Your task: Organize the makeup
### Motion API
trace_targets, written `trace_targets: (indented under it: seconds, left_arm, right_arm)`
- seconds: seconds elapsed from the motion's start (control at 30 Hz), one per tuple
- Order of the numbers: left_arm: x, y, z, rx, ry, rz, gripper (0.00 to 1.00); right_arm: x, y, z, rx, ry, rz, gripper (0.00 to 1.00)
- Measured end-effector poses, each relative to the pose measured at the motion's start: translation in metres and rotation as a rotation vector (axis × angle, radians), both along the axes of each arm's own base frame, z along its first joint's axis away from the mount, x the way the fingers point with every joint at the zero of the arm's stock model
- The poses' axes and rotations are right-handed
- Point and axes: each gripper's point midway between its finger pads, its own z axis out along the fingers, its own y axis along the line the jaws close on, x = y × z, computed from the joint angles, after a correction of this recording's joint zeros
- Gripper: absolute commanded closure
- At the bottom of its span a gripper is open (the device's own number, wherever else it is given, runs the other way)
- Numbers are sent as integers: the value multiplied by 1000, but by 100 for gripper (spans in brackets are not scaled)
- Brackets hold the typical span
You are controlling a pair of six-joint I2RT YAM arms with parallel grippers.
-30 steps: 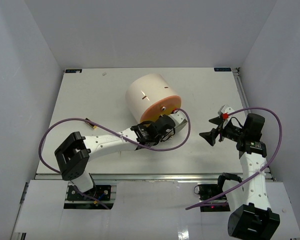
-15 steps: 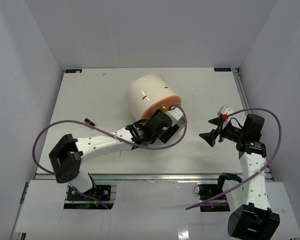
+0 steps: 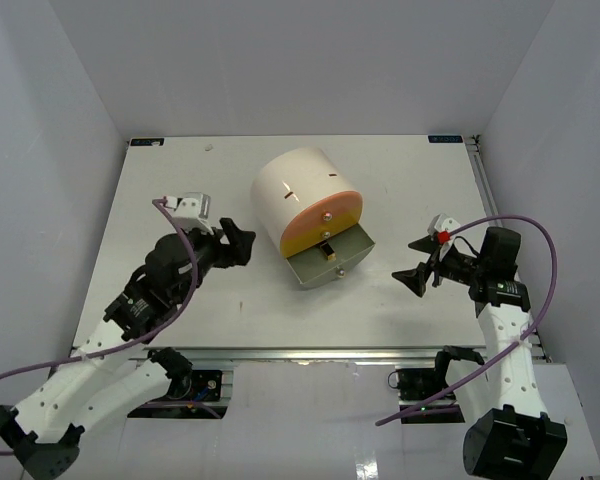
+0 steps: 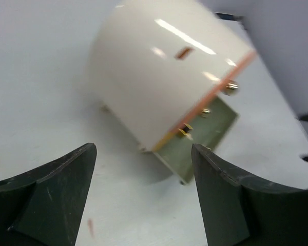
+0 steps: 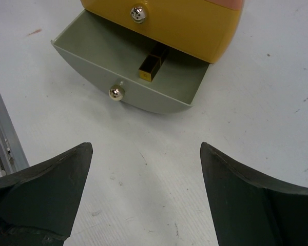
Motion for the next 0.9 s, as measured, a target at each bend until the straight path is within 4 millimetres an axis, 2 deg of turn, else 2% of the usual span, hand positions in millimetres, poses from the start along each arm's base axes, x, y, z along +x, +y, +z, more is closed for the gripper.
trace_targets:
  seconds: [0.07, 0.13, 0.27, 0.4, 0.5, 0.6, 0.7, 0.9]
  left_arm:
    - [21, 36, -21, 19, 67, 148, 15]
    - [39, 64, -43, 34, 144, 254, 15]
    - [72, 122, -98, -4, 336, 416, 20]
    - [76, 157, -161, -62, 541, 517, 20]
    - [84, 166, -191, -70, 662, 571, 20]
    - [98, 173, -208, -52, 743, 623, 20]
    - [112, 182, -221, -27, 791, 675, 21]
    - [122, 201, -237, 21, 846, 764, 25]
  right_arm:
    - [-1, 2, -1, 2, 8, 6, 8]
    - [-2, 3, -1, 4, 13, 9, 8]
    - [-2, 3, -1, 5, 17, 6, 9]
    - [-4, 4, 1, 4, 10, 6, 10]
    - [-4, 4, 1, 4, 7, 7, 10]
    - [-5, 4, 1, 3, 7, 7, 10]
    - [-5, 4, 1, 3, 7, 8, 10]
    - [-5, 4, 1, 3, 7, 8, 10]
